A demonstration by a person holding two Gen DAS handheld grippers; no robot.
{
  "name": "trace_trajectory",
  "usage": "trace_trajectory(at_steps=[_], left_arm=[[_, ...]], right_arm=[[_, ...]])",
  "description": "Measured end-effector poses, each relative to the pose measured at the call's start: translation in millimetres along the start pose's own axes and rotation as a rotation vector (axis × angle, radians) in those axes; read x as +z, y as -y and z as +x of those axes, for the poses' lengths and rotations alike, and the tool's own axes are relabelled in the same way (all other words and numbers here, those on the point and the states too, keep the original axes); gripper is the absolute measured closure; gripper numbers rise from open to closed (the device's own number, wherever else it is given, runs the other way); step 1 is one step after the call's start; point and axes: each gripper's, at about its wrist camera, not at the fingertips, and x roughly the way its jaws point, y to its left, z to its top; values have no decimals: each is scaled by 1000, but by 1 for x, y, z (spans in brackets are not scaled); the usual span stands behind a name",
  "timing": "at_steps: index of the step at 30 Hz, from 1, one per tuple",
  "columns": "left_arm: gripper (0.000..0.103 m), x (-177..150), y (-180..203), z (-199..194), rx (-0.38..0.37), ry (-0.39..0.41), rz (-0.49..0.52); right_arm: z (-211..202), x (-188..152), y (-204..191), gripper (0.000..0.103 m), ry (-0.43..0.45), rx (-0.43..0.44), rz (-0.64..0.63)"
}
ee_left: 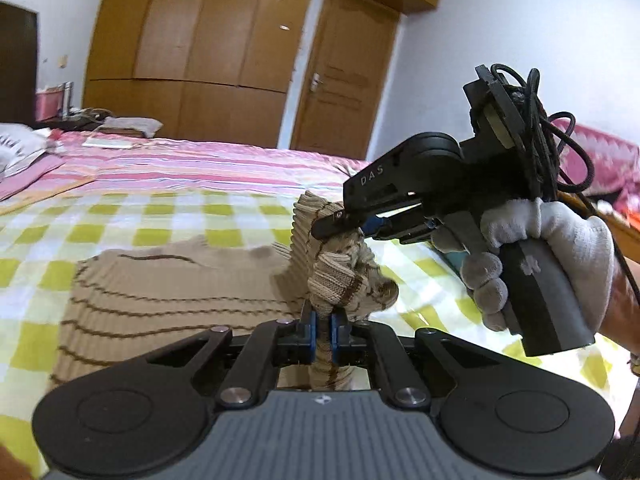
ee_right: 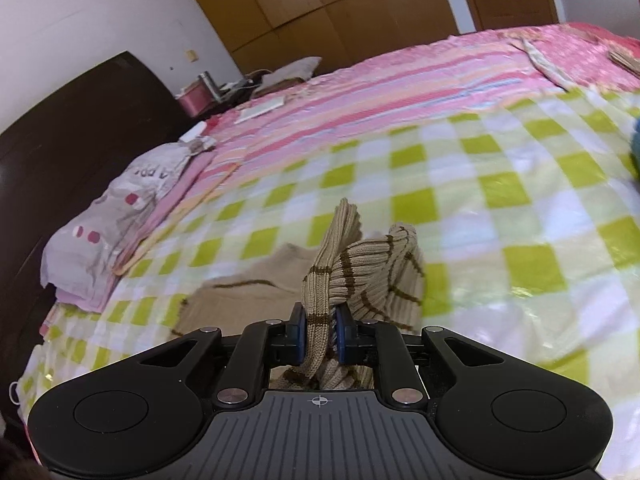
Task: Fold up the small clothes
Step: 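Grasp the ribbed sweater end with both grippers and lift it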
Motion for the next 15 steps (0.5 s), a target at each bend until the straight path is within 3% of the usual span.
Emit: trace_trajectory(at_steps=[15], left_arm=[[89,-9,-104,-40,113,43,-180]], right_arm=[[82,-8,-127,89,-77,85,-121]])
